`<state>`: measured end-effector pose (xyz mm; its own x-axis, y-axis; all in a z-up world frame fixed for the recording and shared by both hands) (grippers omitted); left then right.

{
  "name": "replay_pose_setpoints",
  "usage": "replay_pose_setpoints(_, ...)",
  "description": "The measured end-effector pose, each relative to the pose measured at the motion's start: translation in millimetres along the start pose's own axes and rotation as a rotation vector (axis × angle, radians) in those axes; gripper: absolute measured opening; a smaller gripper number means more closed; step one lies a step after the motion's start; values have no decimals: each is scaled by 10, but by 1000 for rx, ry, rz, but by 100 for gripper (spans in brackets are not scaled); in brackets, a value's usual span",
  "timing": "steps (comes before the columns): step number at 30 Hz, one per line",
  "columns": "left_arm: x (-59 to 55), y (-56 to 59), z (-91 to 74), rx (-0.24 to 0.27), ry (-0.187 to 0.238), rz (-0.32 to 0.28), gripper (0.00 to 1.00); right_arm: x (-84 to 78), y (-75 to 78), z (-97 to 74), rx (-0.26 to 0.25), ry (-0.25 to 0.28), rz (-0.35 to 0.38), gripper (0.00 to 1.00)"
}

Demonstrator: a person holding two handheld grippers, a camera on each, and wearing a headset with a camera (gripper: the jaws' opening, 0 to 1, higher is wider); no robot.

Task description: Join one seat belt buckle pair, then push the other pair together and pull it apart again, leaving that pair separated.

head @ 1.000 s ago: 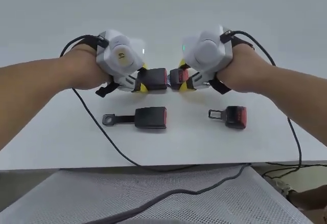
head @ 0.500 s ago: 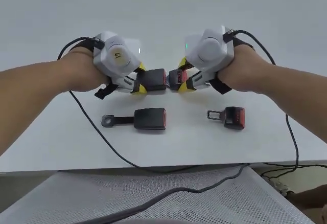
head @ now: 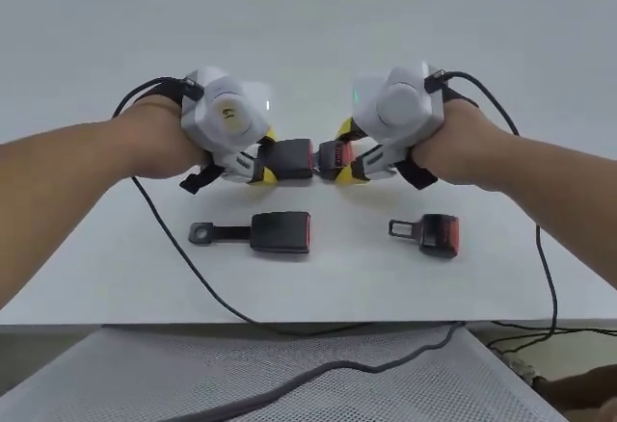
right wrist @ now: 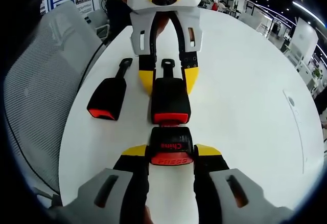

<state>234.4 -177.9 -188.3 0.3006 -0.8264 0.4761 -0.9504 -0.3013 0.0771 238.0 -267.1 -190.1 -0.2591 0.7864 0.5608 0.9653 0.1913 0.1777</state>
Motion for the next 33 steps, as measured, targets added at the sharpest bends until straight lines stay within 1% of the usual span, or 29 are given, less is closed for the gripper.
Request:
replay_pose_setpoints(4, -10, -16, 6, -1, -1, 3, 32, 8, 5, -1, 0, 1, 7, 32)
replay_pose_setpoints(9, 1, -1, -10, 4, 5, -2, 33, -2, -7, -13, 1, -11, 11, 33)
replay_pose_setpoints(10, 6, -5, -13, 9, 8, -6, 35, -5, -22, -16, 3, -16, 18, 34)
replay_pose_setpoints(11, 10, -6, -15, 10, 15, -17, 39, 9, -44, -17, 10, -9, 22, 36)
replay_pose_setpoints(12, 30, 11, -26, -2, 30, -30, 42, 13, -34, -34, 0, -7, 27, 37)
replay_pose_setpoints(13, 44, 20, -45, -1, 34, -29, 45, 6, -27, -50, -8, -12, 24, 38)
replay_pose_setpoints(15, 63, 33, -82, 2, 39, -40, 45, 4, -6, -73, -22, 1, 49, 38)
replay_pose_setpoints(16, 71, 33, -110, 10, 44, -41, 46, 25, -3, -111, -29, 11, 68, 38)
replay_pose_setpoints(18, 85, 22, -161, 29, 55, -44, 49, 61, -26, -173, -39, 11, 62, 40)
replay_pose_setpoints(19, 83, 15, -177, 35, 58, -43, 52, 75, -43, -191, -40, 13, 61, 41)
replay_pose_setpoints(21, 81, 39, -226, 35, 68, -51, 54, 77, -86, -212, -46, 16, 50, 43)
replay_pose_setpoints(23, 85, 79, -292, 42, 84, -56, 55, 70, -108, -271, -64, 18, 68, 44)
replay_pose_setpoints(24, 81, 89, -318, 48, 88, -59, 56, 82, -139, -328, -69, 18, 73, 45)
replay_pose_setpoints(26, 57, 79, -388, 79, 105, -78, 59, 60, -204, -399, -89, 13, 83, 47)
replay_pose_setpoints(27, 50, 76, -439, 102, 121, -91, 64, 53, -234, -439, -104, 17, 105, 49)
replay_pose_setpoints(28, 44, 90, -477, 107, 134, -103, 67, 54, -250, -454, -111, 29, 136, 52)
replay_pose_setpoints(29, 25, 132, -533, 108, 142, -116, 67, 53, -288, -491, -116, 42, 156, 53)
replay_pose_setpoints(31, -12, 162, -598, 119, 155, -129, 69, 20, -325, -536, -130, 40, 170, 56)
replay_pose_setpoints(33, -57, 209, -681, 129, 177, -148, 71, 14, -396, -602, -147, 40, 183, 59)
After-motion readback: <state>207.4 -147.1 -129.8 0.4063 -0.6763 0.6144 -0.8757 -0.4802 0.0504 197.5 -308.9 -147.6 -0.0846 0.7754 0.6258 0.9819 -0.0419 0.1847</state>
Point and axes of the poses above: the centre of the closed fingertips' face, and the gripper's own axes: z roughly forward along the fingers, y roughly to its right, x roughly out of its top, the point moved 2 cm from there along -z, roughly backward along the fingers, and after that the axes turned 15 degrees about -z, right-handed, at the moved point
